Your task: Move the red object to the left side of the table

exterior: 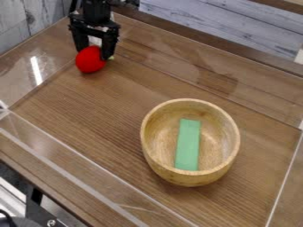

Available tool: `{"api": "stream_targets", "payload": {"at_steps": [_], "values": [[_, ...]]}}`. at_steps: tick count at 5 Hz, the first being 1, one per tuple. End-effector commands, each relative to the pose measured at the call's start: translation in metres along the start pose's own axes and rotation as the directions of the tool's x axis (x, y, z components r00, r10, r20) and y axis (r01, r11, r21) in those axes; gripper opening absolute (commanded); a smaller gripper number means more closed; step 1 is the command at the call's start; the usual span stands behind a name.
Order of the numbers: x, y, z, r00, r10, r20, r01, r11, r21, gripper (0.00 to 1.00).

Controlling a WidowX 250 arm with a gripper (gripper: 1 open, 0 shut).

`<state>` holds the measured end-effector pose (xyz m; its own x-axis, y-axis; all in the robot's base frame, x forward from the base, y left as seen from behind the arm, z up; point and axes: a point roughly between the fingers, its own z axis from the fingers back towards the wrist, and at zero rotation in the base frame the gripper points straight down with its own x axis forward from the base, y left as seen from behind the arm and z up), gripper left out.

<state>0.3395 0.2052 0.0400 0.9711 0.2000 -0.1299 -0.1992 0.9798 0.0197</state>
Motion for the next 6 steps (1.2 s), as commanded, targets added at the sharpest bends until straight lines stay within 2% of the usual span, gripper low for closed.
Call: {"api": "stream_targets", "payload": {"at_steps": [1,2,3,4,5,6], "values": [[0.003,0.006,0.026,0.996,0.06,0.063,-0.061,0.998,0.014,1.0],[0.0,0.004,0.03,0.993,0.103,0.064,-0.104,0.995,0.006,1.0],[-0.008,0.007,0.031,0.996,0.057,0.066,-0.058,0.998,0.009,1.0],[-0.017,0.009,0.037,0.997,0.01,0.072,-0.011,1.0,0.01,0.0],[-0.011,0.009,0.038,0.997,0.03,0.077,-0.03,1.0,0.003,1.0],[-0.006,0.007,0.039,0.996,0.042,0.083,-0.042,0.999,-0.006,0.0]]}}
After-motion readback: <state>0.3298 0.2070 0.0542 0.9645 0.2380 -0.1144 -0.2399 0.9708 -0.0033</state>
